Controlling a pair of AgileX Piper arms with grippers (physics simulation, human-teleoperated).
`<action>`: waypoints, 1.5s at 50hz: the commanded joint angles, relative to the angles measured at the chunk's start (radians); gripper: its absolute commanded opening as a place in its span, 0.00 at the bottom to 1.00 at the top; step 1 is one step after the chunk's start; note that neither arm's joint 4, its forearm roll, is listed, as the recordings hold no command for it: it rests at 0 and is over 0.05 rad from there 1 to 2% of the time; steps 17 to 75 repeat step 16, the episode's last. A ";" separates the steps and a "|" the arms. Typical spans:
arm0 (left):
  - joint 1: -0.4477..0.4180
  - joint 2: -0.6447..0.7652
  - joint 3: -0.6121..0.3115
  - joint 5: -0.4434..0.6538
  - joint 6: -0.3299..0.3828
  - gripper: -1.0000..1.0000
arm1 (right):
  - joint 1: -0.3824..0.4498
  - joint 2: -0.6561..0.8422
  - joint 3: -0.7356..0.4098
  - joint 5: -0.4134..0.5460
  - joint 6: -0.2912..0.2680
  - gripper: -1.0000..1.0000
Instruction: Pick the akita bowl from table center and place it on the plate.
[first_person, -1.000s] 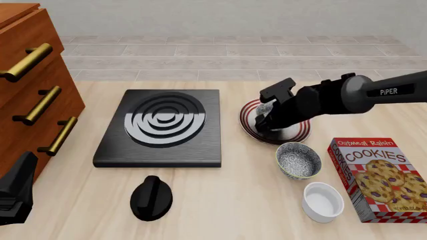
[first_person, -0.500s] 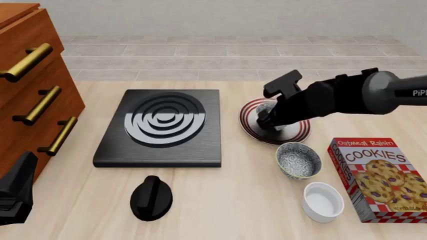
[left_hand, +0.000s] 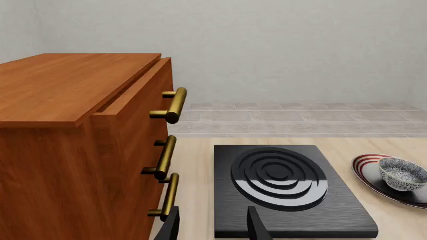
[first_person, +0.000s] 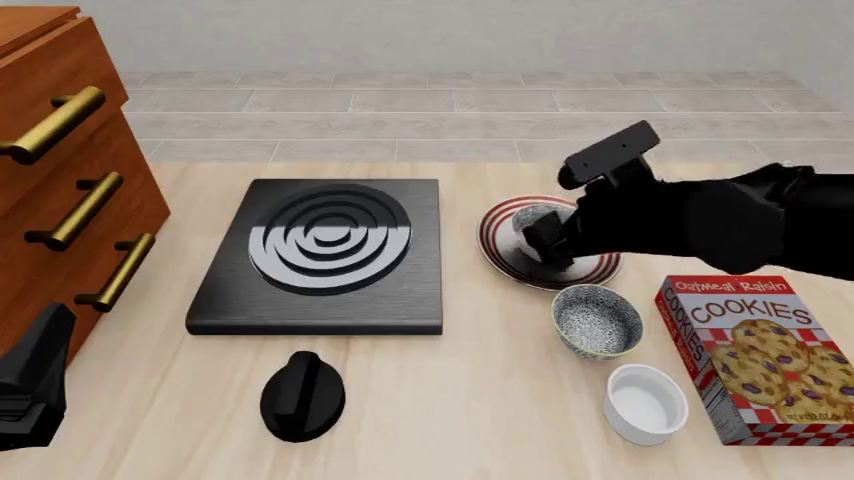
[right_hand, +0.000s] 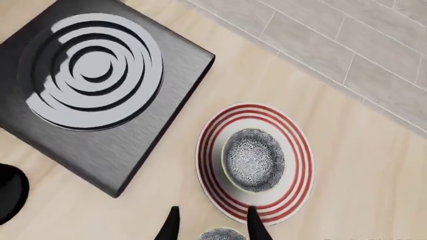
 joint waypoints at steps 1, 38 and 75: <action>0.000 0.000 0.000 0.000 0.000 1.00 | 0.057 -0.191 0.127 -0.039 0.052 1.00; 0.000 0.000 0.000 0.000 0.000 1.00 | 0.043 -0.378 0.270 -0.131 0.093 1.00; 0.000 0.000 0.000 0.000 0.000 1.00 | 0.043 -0.378 0.270 -0.131 0.093 1.00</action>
